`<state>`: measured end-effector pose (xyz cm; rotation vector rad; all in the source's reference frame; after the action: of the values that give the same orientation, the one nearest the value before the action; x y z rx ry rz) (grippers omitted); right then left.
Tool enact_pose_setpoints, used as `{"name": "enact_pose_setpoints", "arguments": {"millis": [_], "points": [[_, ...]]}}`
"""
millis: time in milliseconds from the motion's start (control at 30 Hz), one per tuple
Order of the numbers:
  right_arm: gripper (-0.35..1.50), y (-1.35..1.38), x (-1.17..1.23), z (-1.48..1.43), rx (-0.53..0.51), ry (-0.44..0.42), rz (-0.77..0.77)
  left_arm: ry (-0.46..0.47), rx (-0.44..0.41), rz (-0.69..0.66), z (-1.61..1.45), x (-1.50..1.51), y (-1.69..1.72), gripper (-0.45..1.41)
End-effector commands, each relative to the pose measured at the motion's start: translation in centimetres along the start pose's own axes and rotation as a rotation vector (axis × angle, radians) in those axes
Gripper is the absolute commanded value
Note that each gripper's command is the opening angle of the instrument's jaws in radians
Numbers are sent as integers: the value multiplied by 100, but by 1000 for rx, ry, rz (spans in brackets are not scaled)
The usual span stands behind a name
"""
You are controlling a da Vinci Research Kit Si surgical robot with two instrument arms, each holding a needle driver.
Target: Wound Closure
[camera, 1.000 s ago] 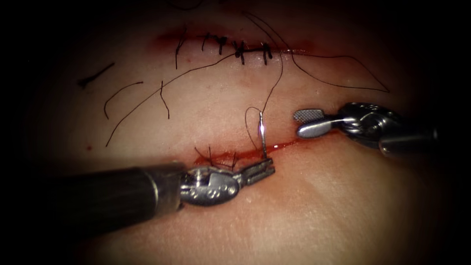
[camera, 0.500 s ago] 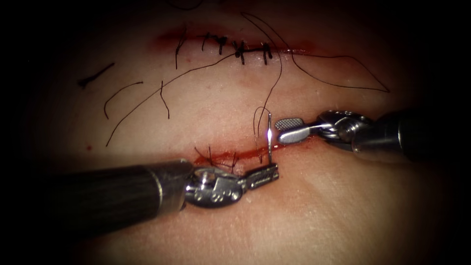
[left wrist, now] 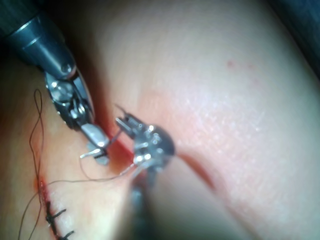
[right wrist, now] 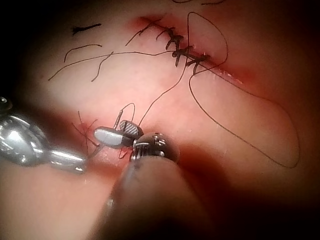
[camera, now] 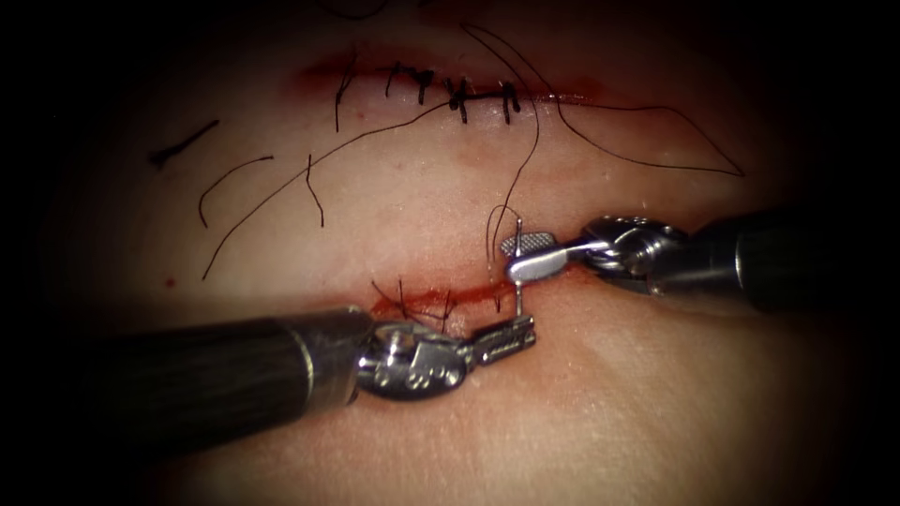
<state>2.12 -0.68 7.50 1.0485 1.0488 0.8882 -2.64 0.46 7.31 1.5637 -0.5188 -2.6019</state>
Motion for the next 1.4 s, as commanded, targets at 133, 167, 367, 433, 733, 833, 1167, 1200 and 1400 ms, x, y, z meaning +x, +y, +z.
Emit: {"name": "enact_pose_setpoints", "arguments": {"millis": [133,167,367,433,733,833,1167,1200,1400], "points": [[101,4,-7,10,10,-7,6,0,-1,-2,7,1,7,-45],[89,4,-7,10,20,-13,11,1,-1,-3,7,1,7,-45],[-35,1,-11,9,52,-34,-5,1,-1,-3,7,1,6,-45],[-35,1,-9,8,42,-27,3,1,-1,-3,7,1,7,-45],[-35,6,5,-6,16,3,-19,-3,-57,-160,10,10,4,77],[-35,8,8,-10,5,9,-40,-1,-61,-261,8,11,3,88],[-35,11,17,-20,-86,-38,-525,-28,-145,-365,2,-1,3,67],[-35,10,17,-16,-95,-43,-612,-36,-157,-369,4,-8,7,64],[-35,9,23,-9,-117,-47,-813,-71,-207,-422,12,-37,17,52]]}}
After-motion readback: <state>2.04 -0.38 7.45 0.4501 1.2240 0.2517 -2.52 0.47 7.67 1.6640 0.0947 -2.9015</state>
